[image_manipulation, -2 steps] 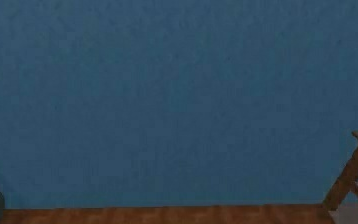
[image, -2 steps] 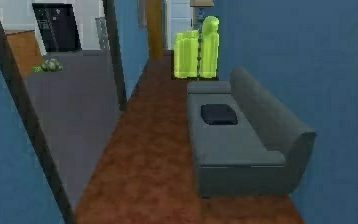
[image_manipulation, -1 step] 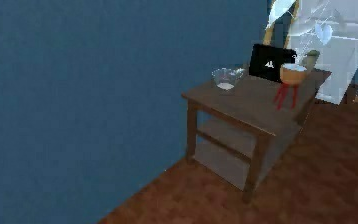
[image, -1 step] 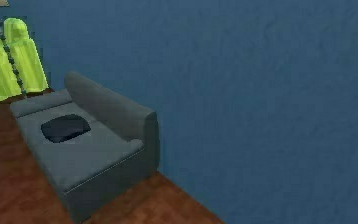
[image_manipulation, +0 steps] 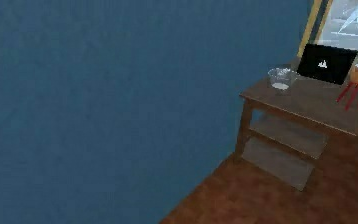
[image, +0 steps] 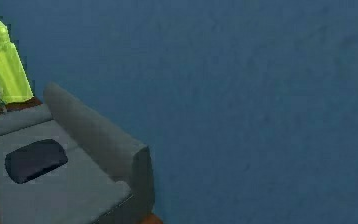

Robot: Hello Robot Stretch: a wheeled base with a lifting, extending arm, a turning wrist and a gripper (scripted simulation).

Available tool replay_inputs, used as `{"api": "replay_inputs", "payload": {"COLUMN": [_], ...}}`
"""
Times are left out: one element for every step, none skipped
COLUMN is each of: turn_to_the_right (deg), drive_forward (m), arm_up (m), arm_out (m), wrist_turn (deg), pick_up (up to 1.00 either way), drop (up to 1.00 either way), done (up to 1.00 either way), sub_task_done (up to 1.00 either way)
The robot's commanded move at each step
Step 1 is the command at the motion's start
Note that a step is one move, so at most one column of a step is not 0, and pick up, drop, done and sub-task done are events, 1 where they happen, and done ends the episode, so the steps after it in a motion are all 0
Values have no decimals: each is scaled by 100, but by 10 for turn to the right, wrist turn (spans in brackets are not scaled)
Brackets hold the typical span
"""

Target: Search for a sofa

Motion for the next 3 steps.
{"api": "replay_inputs", "payload": {"turn_to_the_right": [-450, -450, -60], "drive_forward": [0, 0, 0], "arm_up": [0, 0, 0], "arm_out": [0, 0, 0], "wrist_turn": [0, 0, 0], "pick_up": [0, 0, 0], "drop": [0, 0, 0], "done": [0, 0, 0], "sub_task_done": [0, 0, 0]}}
